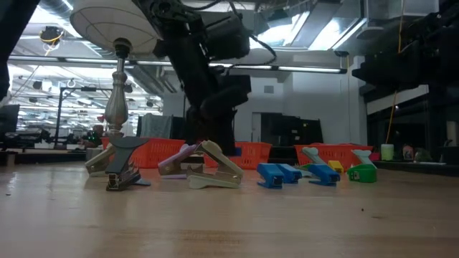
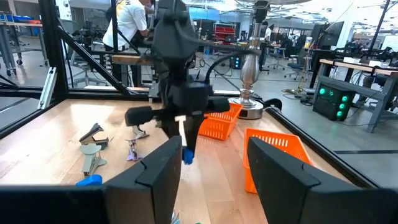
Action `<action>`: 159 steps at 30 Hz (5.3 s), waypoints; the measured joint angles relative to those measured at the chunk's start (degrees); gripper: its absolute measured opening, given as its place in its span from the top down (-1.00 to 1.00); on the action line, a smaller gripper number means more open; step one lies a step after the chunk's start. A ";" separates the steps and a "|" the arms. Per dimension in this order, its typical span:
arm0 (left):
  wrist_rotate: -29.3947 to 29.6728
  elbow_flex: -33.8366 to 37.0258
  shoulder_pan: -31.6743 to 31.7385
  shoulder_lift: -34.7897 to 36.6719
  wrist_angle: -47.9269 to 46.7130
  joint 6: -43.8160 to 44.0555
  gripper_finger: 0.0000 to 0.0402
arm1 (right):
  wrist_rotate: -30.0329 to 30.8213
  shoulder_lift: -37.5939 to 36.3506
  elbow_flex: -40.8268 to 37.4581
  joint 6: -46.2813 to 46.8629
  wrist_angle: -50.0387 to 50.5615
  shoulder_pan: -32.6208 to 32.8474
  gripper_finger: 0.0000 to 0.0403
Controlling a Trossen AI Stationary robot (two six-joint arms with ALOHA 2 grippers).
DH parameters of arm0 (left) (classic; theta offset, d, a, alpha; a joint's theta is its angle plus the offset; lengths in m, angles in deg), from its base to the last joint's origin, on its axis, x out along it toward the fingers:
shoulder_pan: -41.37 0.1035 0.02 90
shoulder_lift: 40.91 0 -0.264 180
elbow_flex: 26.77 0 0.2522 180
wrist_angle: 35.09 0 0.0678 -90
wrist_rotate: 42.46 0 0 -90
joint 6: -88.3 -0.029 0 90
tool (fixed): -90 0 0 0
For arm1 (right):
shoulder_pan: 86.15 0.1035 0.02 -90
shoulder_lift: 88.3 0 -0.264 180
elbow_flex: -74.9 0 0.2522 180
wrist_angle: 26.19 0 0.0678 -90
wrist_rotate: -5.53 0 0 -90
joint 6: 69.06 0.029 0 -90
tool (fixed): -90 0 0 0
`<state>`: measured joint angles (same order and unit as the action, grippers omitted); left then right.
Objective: Pick and place Stapler, Stapler remover, tape
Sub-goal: Put the blue stapler into the middle orange bin, then put the purple staple remover into the left orange bin
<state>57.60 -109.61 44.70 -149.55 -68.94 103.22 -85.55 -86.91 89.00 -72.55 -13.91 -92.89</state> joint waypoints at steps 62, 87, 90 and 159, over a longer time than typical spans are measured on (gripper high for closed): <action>8.97 -0.20 17.32 0.72 12.58 3.39 0.67 | 0.00 0.02 0.00 0.02 -0.02 0.02 0.07; 8.25 -0.20 17.53 -1.79 15.69 0.18 0.43 | -0.02 0.04 0.00 0.02 -0.02 0.01 0.07; 8.25 -0.20 17.53 -1.78 16.25 -0.54 0.37 | -0.02 0.04 0.00 0.00 -0.04 0.00 0.07; -7.86 1.22 -13.04 10.04 -22.25 11.68 -0.13 | -0.02 0.04 0.00 0.00 -0.02 0.02 0.06</action>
<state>49.73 -108.38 31.66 -139.51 -91.18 114.90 -85.57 -86.87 89.00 -72.55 -13.93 -92.87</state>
